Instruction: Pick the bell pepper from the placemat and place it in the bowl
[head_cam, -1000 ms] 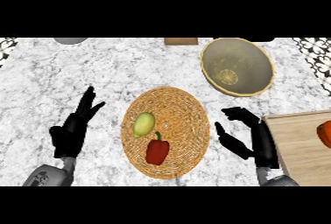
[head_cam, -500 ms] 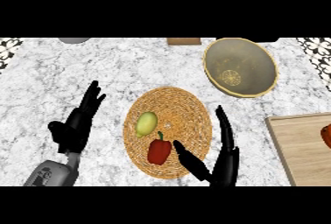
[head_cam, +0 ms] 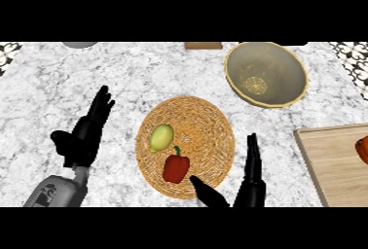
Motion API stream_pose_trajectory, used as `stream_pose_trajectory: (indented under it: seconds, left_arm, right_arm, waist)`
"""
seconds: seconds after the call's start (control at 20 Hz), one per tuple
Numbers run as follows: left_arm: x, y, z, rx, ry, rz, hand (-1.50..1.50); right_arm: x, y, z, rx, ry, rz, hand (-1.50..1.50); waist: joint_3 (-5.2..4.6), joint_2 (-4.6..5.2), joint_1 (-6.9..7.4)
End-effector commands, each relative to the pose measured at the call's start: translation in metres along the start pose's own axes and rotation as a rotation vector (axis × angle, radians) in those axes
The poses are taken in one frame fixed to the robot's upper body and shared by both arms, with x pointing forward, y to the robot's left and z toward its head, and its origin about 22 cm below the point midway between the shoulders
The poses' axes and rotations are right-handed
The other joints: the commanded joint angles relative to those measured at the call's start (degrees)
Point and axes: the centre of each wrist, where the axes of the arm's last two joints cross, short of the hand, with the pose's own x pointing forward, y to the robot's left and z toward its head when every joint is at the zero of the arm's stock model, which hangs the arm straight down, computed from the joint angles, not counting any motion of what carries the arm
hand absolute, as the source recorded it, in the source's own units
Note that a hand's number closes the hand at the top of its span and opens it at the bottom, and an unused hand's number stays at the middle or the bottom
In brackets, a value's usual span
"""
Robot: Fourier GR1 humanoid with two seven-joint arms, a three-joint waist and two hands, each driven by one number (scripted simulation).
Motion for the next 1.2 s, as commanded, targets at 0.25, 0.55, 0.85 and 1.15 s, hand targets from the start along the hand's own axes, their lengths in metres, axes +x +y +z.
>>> stream_pose_trajectory:
  seconds: [0.25, 0.55, 0.85, 1.15]
  left_arm:
    - [0.008, -0.009, 0.001, -0.027, -0.006, 0.0, 0.0]
    - [0.003, -0.004, 0.003, -0.04, 0.009, 0.011, 0.0]
    - [0.011, 0.0, 0.003, -0.04, 0.001, -0.008, 0.0]
    - [-0.003, -0.005, -0.003, -0.032, -0.009, -0.005, 0.0]
  right_arm:
    - [0.027, -0.005, 0.0, 0.122, 0.305, 0.146, -1.5]
    - [0.064, 0.005, 0.0, 0.158, 0.413, 0.251, -1.5]
    - [0.091, 0.003, 0.014, 0.199, 0.396, 0.237, -1.5]
    - [0.091, 0.011, 0.022, 0.197, 0.358, 0.151, -1.5]
  waist:
    - [0.13, 0.31, 1.12]
    - [0.28, 0.43, 2.14]
    - [0.48, 0.35, 2.06]
    - [0.48, 0.52, 1.93]
